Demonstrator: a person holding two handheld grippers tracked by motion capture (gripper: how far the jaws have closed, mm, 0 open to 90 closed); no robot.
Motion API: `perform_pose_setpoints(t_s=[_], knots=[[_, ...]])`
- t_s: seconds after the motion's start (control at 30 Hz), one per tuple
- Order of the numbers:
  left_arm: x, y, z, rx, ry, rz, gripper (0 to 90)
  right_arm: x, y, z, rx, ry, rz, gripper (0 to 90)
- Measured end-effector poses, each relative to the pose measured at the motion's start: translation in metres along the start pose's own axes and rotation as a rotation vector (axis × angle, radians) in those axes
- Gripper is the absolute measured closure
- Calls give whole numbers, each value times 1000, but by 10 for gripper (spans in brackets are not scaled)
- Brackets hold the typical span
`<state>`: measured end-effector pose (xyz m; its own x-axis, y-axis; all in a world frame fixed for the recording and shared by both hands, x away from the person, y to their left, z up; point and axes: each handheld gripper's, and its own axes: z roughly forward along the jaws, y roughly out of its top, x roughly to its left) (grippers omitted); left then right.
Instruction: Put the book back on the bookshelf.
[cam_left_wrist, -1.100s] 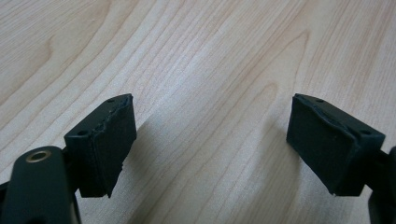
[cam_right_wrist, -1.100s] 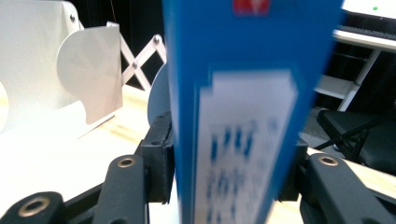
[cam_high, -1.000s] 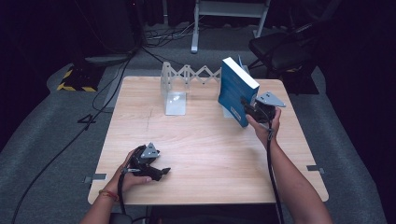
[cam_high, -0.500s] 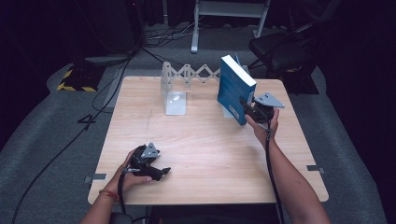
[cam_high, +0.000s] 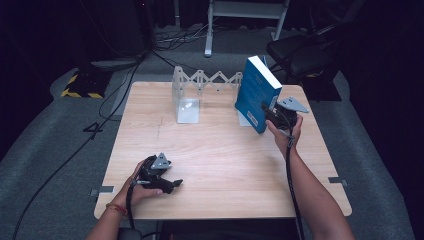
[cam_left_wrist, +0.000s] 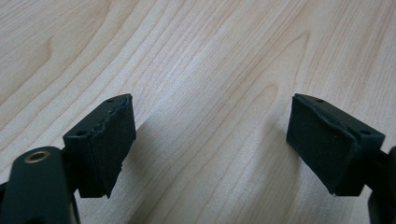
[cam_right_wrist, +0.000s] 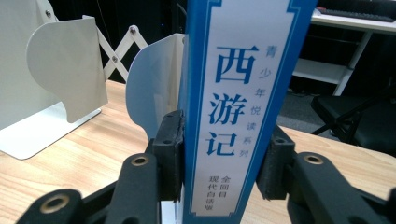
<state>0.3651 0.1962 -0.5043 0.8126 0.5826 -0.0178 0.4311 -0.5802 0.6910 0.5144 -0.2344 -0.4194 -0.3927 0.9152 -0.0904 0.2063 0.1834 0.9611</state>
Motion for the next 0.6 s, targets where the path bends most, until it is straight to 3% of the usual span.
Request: perform_pose_setpoints(t_s=[0.27, 0.6], knots=[[0, 0, 0, 0, 1, 0, 162, -8, -3, -12, 9, 19, 30, 476], [0, 0, 0, 1, 7, -2, 159, -15, 3, -25, 16, 47, -10, 435]])
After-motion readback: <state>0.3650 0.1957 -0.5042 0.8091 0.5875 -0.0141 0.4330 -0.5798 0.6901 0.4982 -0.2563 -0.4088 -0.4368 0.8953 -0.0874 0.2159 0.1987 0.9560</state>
